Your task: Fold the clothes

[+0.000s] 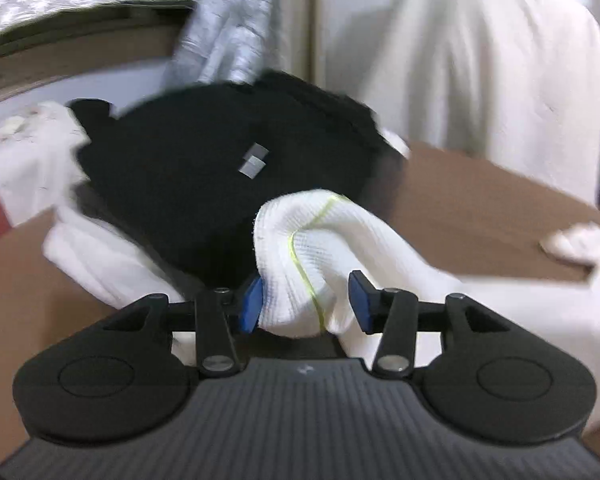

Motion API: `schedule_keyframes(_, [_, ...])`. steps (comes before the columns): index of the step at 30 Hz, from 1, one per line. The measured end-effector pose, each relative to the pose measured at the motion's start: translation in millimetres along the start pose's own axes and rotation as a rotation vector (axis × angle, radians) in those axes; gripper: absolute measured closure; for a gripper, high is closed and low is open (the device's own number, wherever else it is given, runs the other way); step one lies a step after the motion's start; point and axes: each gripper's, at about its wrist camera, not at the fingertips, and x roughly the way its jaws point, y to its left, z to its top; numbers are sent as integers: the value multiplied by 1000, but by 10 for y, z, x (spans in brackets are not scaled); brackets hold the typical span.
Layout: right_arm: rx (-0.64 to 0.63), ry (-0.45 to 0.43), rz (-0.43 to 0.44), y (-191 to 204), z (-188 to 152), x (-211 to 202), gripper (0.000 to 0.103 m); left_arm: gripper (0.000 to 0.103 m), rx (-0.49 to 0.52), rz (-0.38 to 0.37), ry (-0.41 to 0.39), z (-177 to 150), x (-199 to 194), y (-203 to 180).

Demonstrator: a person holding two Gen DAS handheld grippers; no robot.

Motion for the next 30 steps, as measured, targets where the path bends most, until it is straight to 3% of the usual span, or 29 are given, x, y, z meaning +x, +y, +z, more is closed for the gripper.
schedule_keyframes(1, [0, 37, -40, 81, 22, -104, 44, 57, 34, -2, 0, -16, -24, -60])
schedule_keyframes(3, [-57, 99, -211, 274, 53, -333, 44, 50, 100, -4, -1, -48, -71, -176])
schedule_keyframes(6, [-168, 112, -431, 505, 70, -669, 44, 45, 101, 3, -9, -46, -135, -179])
schedule_keyframes(11, [-192, 98, -531, 553, 58, -1015, 44, 45, 39, -23, 0, -37, -232, -100])
schedule_keyframes(16, [-200, 69, -507, 436, 31, -1145, 40, 45, 84, -116, 10, 17, -458, -299])
schedule_keyframes(23, [-133, 63, -377, -272, -266, -733, 40, 37, 126, -394, 20, 111, -995, -835])
schedule_keyframes(28, [-28, -59, -312, -870, -776, -453, 40, 37, 23, -653, 203, -103, -970, -1181])
schedule_keyframes(30, [49, -85, -265, -1113, -1038, -354, 40, 37, 118, -697, 240, -281, -972, -1522])
